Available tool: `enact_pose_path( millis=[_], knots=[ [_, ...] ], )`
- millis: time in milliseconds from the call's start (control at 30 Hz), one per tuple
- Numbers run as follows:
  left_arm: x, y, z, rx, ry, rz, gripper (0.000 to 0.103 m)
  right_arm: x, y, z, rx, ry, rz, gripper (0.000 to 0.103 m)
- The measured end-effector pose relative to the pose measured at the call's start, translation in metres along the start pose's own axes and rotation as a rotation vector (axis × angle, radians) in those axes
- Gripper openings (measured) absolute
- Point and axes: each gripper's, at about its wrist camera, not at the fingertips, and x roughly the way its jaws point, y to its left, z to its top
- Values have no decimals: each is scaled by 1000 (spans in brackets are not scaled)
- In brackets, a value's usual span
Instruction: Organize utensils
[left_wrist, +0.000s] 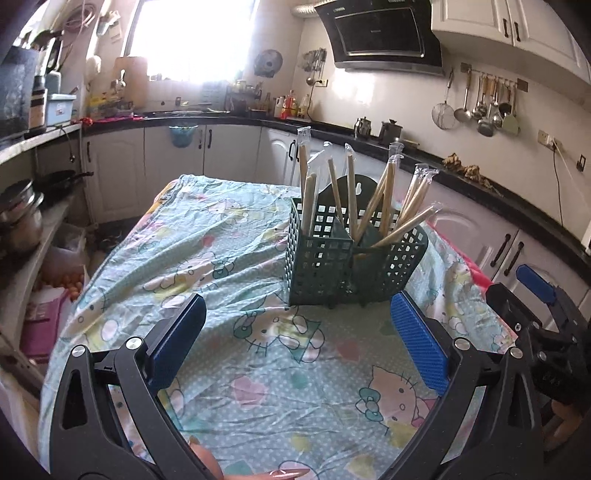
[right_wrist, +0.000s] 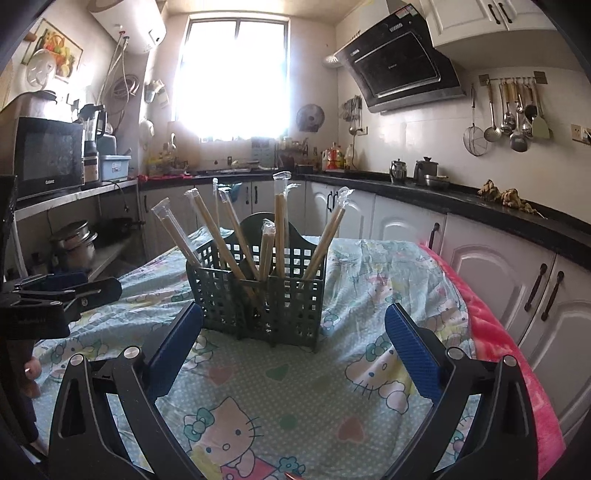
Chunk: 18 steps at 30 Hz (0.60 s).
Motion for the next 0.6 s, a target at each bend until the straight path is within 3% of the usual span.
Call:
enact_pose_path(
  millis=[333, 600],
  knots=[
    [-10, 1, -12, 6, -94, 61, 92, -19, 4, -8, 9, -148, -25, 96],
    [-12, 6, -10, -9, -102, 63, 92, -22, 11, -7, -9, -161, -5, 96]
  ],
)
